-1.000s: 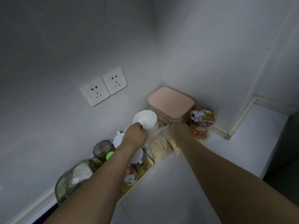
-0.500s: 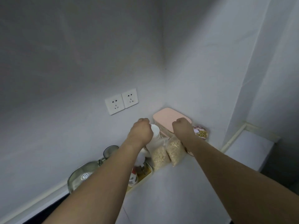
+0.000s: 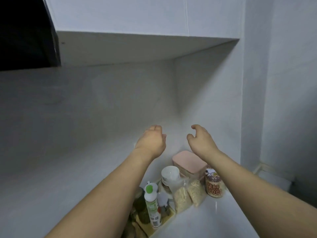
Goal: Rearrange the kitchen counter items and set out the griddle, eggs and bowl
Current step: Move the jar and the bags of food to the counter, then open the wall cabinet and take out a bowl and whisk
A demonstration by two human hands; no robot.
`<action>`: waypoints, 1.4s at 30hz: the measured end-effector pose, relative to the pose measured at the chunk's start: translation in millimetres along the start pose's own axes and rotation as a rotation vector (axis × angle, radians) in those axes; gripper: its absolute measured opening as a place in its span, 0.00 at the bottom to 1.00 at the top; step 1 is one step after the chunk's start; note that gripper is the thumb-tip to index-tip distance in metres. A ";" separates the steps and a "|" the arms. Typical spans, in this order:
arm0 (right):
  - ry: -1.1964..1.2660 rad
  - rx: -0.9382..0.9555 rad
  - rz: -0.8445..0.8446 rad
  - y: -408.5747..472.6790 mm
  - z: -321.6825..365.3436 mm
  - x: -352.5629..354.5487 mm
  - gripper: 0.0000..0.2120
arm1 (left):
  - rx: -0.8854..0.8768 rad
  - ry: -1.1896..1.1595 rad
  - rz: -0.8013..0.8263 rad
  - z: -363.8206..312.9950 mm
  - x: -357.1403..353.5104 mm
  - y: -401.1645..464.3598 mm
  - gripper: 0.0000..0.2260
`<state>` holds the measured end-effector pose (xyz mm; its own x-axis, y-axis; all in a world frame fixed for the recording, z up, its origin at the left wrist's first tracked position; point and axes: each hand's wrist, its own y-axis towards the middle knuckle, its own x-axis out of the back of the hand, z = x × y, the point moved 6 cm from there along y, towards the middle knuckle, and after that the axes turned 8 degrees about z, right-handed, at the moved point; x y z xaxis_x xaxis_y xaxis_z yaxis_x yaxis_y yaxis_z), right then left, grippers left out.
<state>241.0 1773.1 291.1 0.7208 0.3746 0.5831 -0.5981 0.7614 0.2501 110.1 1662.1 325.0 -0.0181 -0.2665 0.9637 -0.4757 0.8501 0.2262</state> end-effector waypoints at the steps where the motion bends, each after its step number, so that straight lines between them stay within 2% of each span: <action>1: -0.015 0.016 -0.012 -5.1 9.9 7.2 0.24 | -0.022 0.023 -0.007 -4.8 9.8 -4.6 0.16; 11: -0.107 0.216 -0.127 -53.5 100.9 94.4 0.24 | -0.206 0.192 -0.195 -63.7 138.2 -59.5 0.20; 20: -0.134 0.322 -0.260 -54.6 168.3 176.2 0.25 | -0.295 0.292 -0.378 -127.4 241.3 -67.3 0.13; 29: -0.170 0.452 -0.328 -25.1 241.5 266.6 0.26 | -0.238 0.408 -0.619 -168.6 387.6 -48.7 0.14; 35: -0.140 0.508 -0.278 7.8 263.4 274.6 0.26 | -0.178 0.481 -0.597 -176.0 410.3 -22.3 0.17; 42: 0.112 0.479 -0.141 56.2 245.2 256.2 0.27 | -0.162 0.545 -0.519 -187.8 412.2 22.7 0.16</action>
<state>306.2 1782.1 644.0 0.8236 0.3603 0.4381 -0.5667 0.4905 0.6620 257.0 1656.8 754.0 0.6277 -0.4236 0.6531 -0.1694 0.7446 0.6457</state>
